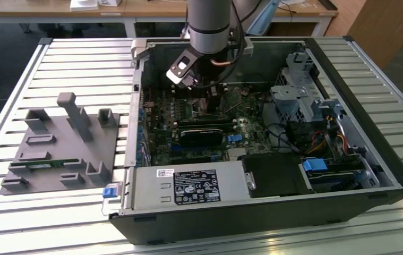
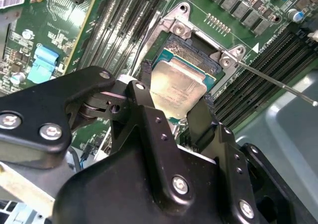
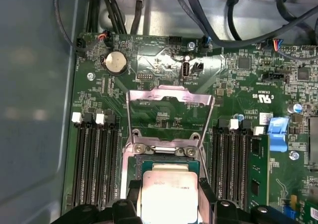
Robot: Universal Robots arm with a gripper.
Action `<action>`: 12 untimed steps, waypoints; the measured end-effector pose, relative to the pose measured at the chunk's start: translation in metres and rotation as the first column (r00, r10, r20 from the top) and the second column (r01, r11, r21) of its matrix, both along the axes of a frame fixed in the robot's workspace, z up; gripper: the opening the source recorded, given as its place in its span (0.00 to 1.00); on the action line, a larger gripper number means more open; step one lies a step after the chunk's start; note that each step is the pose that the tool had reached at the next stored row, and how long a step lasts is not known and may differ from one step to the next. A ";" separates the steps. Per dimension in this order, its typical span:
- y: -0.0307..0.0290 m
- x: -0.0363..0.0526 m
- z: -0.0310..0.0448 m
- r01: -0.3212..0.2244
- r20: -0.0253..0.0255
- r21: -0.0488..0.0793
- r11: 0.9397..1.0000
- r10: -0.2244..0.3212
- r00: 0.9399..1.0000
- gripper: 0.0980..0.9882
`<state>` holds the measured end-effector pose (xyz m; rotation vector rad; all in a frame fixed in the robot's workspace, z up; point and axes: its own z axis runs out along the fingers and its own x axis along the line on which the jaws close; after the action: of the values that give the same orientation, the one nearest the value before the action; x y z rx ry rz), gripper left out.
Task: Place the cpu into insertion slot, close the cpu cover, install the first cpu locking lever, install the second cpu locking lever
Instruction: 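Place the cpu into insertion slot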
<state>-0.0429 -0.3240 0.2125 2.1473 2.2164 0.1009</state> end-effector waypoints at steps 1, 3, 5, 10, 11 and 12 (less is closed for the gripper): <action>0.0000 0.0000 -0.0008 0.000 0.000 0.000 1.000 0.000 1.000 0.49; 0.0000 -0.0001 -0.0024 0.000 -0.002 0.000 1.000 0.000 1.000 0.49; 0.0000 -0.0001 -0.0043 0.000 -0.002 0.000 1.000 0.000 1.000 0.49; 0.0002 -0.0004 -0.0075 0.007 -0.002 0.000 1.000 -0.007 1.000 0.49; 0.0002 -0.0005 -0.0078 0.010 -0.002 0.000 1.000 -0.010 1.000 0.49; 0.0002 -0.0005 -0.0083 0.013 -0.002 0.000 1.000 -0.013 1.000 0.49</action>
<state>-0.0434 -0.3238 0.2042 2.1621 2.2039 0.0981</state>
